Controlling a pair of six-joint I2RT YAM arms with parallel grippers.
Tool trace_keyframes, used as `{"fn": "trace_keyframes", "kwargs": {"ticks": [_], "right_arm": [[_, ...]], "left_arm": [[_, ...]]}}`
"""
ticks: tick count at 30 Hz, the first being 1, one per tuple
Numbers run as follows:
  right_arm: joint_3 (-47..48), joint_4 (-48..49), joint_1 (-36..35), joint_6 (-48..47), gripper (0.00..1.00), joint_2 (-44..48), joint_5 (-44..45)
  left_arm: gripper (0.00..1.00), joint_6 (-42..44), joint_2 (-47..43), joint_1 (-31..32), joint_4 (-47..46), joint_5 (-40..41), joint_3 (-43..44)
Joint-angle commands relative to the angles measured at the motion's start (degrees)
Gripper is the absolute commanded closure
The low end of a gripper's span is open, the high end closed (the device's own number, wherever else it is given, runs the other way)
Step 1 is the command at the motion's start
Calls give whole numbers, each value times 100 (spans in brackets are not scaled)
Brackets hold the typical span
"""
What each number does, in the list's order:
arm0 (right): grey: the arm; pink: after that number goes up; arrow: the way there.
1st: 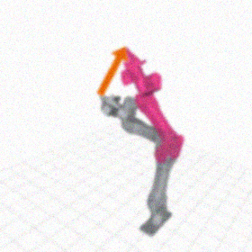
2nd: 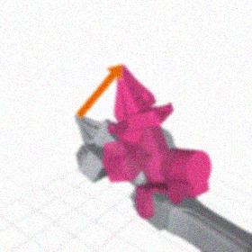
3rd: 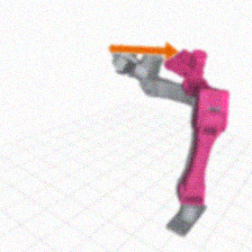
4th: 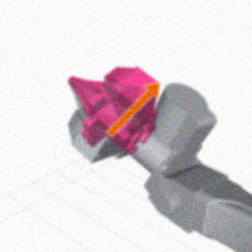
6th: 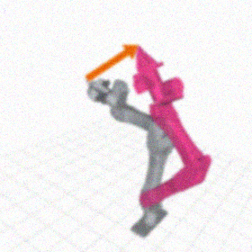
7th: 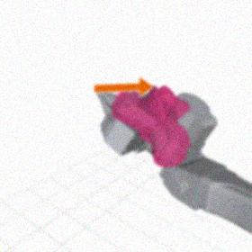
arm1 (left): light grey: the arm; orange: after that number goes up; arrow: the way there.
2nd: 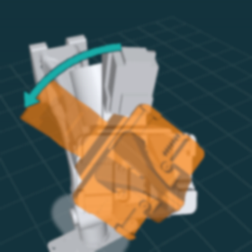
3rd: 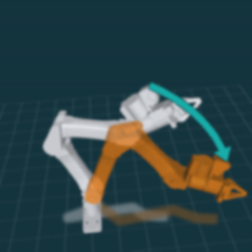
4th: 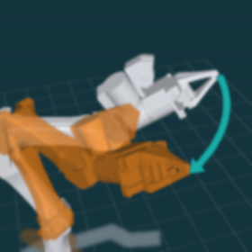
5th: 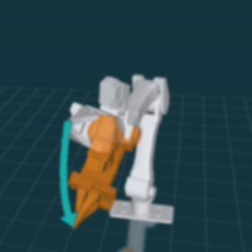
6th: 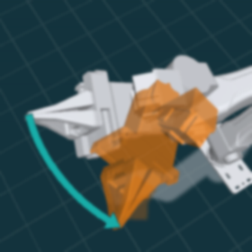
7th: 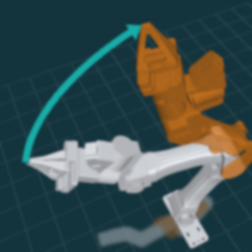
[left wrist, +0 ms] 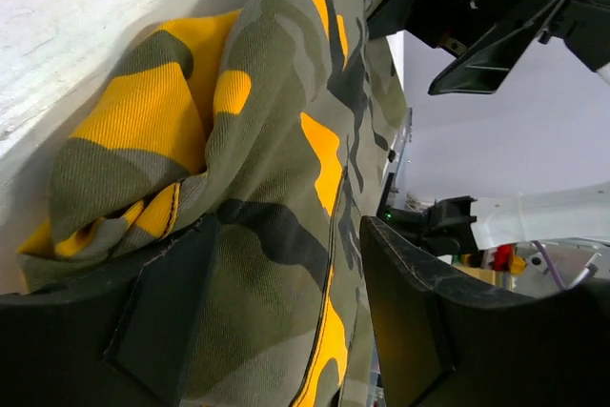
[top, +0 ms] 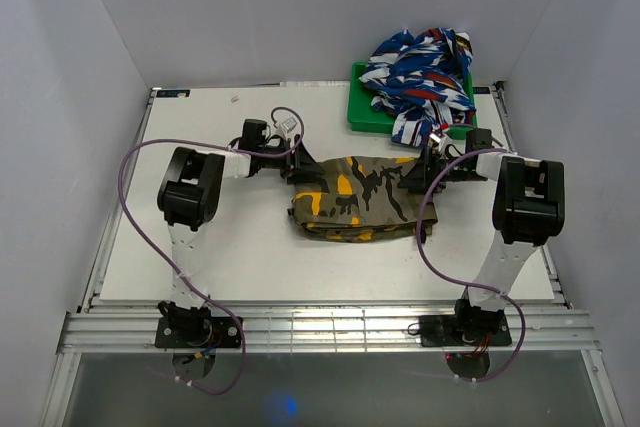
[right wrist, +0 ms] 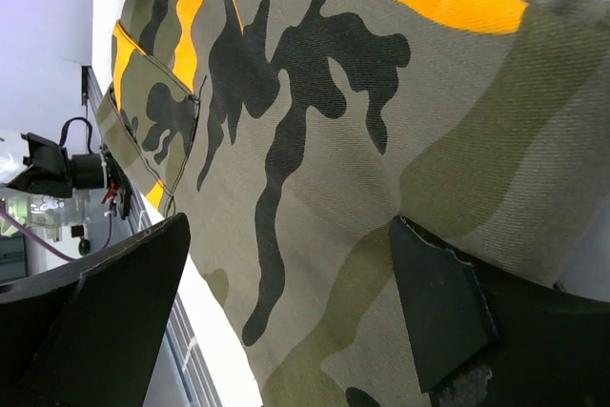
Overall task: Fold and stack the trousers
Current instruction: Fold the trousers
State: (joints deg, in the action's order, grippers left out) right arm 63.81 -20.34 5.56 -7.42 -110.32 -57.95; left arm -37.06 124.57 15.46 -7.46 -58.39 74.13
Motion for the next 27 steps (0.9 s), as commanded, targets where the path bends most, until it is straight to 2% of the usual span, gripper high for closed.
{"fn": "trace_keyframes", "kwargs": {"ticks": [1, 7, 9, 12, 16, 18, 22, 27], "right_arm": [[-185, 346, -3, -84, 9, -217, 522], [-220, 224, -55, 65, 10, 229, 154], [-220, 110, -82, 267, 10, 719, -144], [-299, -249, -90, 259, 11, 1457, -234], [-650, -716, -90, 39, 13, 2172, -164], [-887, -752, -90, -31, 14, 2400, -76], [-1449, -682, -90, -189, 16, 2226, 47], [-1837, -147, -90, -137, 18, 1533, 406]], "left_arm": [[27, 110, 146, -245, 183, 442, -100], [26, 988, -388, -457, 955, 504, 66], [25, 1586, -959, -457, 1220, 399, 163], [24, 1816, -1812, -457, 1642, 206, 120], [23, 1404, -2840, -299, 1652, 74, -687], [24, 836, -3131, -115, 1337, -57, -1302], [24, -17, -3106, 281, 399, -242, -1997], [26, -451, -2588, 510, 0, -6, -2691]]}}
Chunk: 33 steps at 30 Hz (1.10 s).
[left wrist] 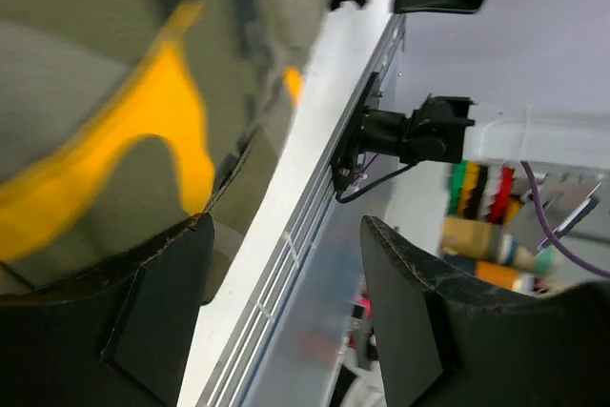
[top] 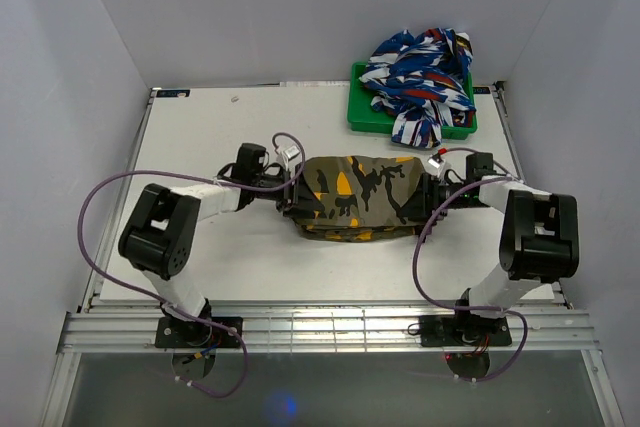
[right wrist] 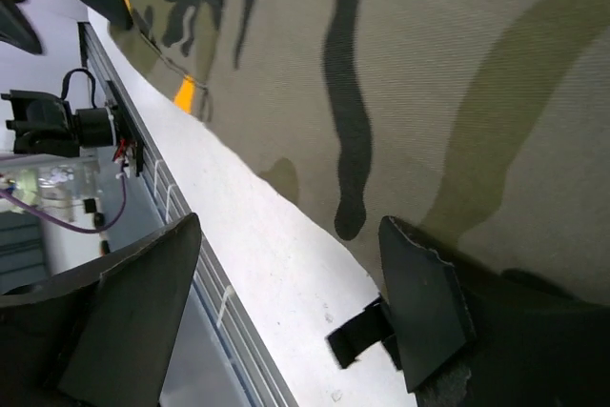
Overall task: Fold and stack the trousers
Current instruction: Fold the trousers, then neatly place the folded trousers to the corner
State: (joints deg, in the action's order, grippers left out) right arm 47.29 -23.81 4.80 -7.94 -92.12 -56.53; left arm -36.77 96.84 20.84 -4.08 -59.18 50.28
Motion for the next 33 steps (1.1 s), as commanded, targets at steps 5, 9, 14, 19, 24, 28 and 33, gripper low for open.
{"fn": "trace_keyframes", "kwargs": {"ticks": [5, 9, 14, 19, 24, 28, 33], "right_arm": [[-299, 263, -14, -137, 21, -938, 397], [-387, 307, -49, -137, 22, -1063, 345], [-449, 176, -286, -172, 21, -442, -33], [33, -202, -286, -6, 4, 798, 282], [412, -229, -181, 372, 10, 2126, 1748], [659, -483, -67, 443, 10, 2575, 2874], [536, -809, 504, 425, 10, 3032, 3026]], "left_arm": [[27, -190, 993, -334, 380, 1081, -274], [28, 231, 1338, -1054, 1206, 1776, 60], [28, 1154, 356, -767, 1787, 2172, 666], [24, 1393, -1060, 655, 2706, 4703, 1640], [20, 778, -492, 2246, 3720, 6584, 2985], [20, 391, 228, 3004, 3764, 7243, 3574], [13, -479, 1828, 3286, 4379, 7333, 4489]]}}
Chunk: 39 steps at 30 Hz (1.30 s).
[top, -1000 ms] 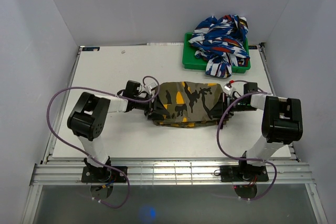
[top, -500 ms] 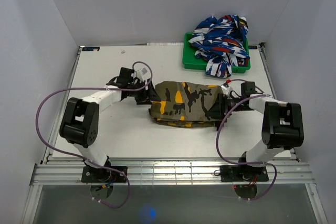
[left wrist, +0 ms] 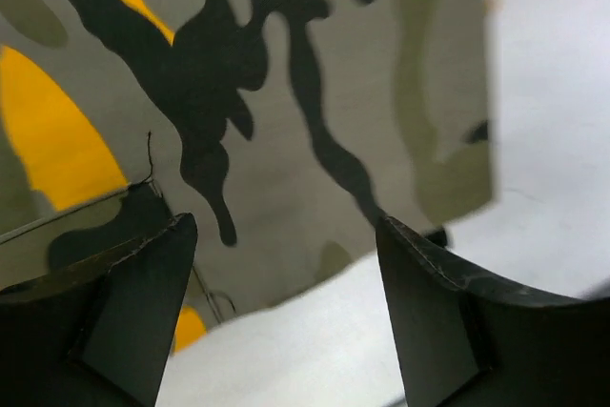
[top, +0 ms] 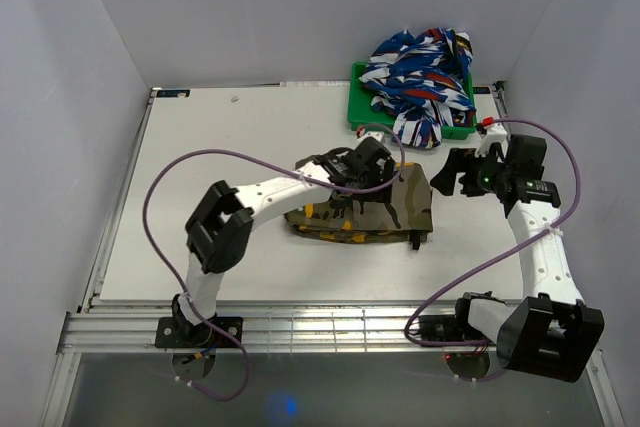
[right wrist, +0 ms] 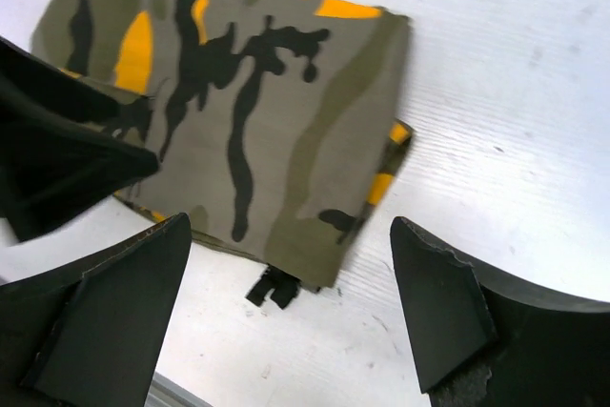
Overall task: Fold and stack the trousers
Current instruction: Neatly place the folded trousers to the corner
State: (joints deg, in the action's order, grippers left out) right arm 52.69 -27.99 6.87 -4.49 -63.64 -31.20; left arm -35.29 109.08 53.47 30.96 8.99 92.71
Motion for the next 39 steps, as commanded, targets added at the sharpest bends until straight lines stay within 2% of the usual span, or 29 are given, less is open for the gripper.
{"fn": "trace_keyframes", "kwargs": {"ticks": [1, 3, 8, 12, 20, 22, 23, 24, 27, 34, 36, 39], "right_arm": [[-39, -496, 375, 80, 10, 220, 510], [-126, -550, 613, 63, 10, 325, 536], [-127, -655, 1017, -113, 10, 361, 492], [-83, -655, 1141, -175, 10, 247, 343], [-39, -620, 1202, -342, 10, -8, 264], [-30, -620, 1194, -377, 10, -61, 255], [-30, -620, 1193, -386, 10, -113, 246], [-39, -611, 1193, -395, 10, -149, 246], [-57, -611, 1194, -403, 10, -237, 211], [-30, -576, 1211, -509, 10, -334, 150], [-30, -576, 1202, -544, 10, -325, 79], [-4, -611, 1202, -553, 10, -342, 35]], "left_arm": [[13, -715, 771, 40, 894, 481, 335], [13, -891, 1122, 75, 955, 445, 284], [13, -998, 1221, -161, 877, 507, -917], [12, -761, 1160, -1090, 701, 691, -1500], [12, 38, 746, -2779, 859, 1210, -1844], [12, 232, 886, -3193, 947, 1193, -1581], [12, 607, 1009, -3316, 903, 1001, -1441], [12, 628, 1393, -3543, 1234, 982, -900], [14, 1582, 2097, -3835, 1289, 577, -291], [12, 2674, 3082, -4538, 1132, -274, 1336], [12, 2930, 3321, -4792, 1079, -626, 2021], [12, 3124, 3874, -5004, 1158, -698, 3073]]}}
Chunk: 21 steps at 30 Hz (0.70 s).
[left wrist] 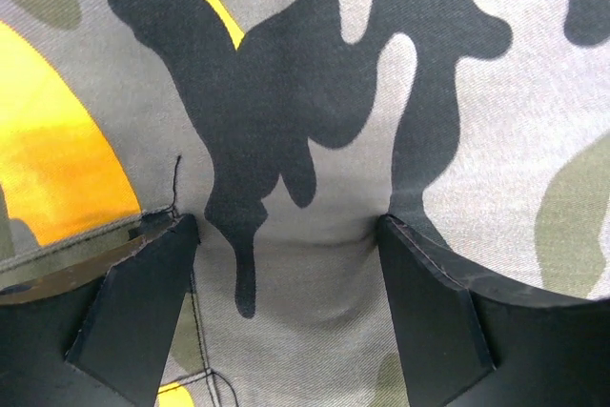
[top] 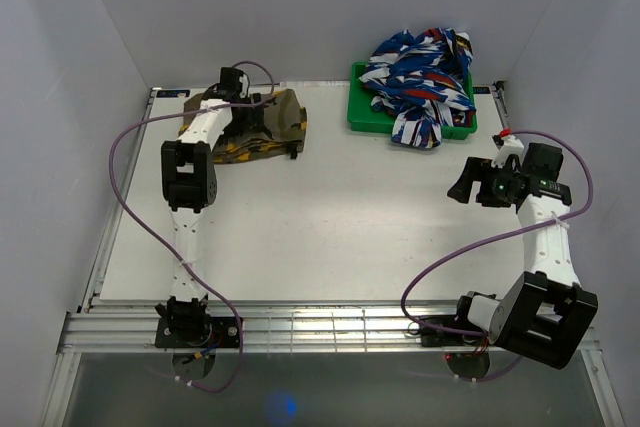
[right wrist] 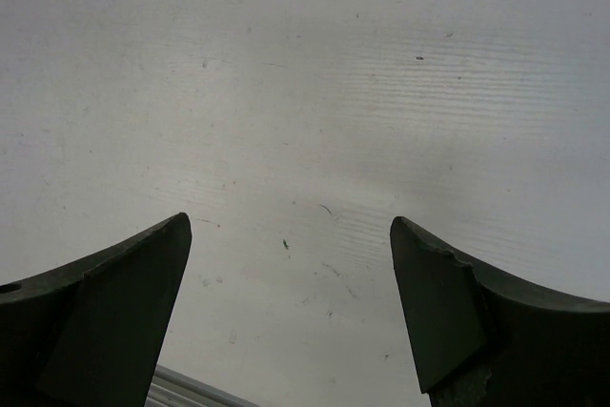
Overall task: Fold and stack the trousers
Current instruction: Neatly place the folded trousers to the corner
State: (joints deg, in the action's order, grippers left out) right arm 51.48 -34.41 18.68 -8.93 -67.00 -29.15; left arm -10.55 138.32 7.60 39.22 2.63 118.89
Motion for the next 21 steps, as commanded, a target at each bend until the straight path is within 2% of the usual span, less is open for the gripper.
{"fn": "trace_keyframes", "kwargs": {"ticks": [1, 3, 11, 16, 21], "right_arm": [[116, 14, 31, -118, 10, -15, -170], [99, -4, 22, -153, 10, 20, -153], [-138, -39, 22, -92, 10, 266, -337], [-244, -39, 31, -21, 10, 486, -451], [-60, -188, 31, 14, 10, 644, -522]], "left_arm": [[12, 703, 1064, -443, 340, 0, 660], [12, 756, 1293, -487, 262, 114, 977], [8, 1028, 1628, -540, -423, 176, 1233], [4, 1616, 1435, -549, -1135, 132, 1066], [2, 1556, 1031, -557, -1565, 62, 1040]]}}
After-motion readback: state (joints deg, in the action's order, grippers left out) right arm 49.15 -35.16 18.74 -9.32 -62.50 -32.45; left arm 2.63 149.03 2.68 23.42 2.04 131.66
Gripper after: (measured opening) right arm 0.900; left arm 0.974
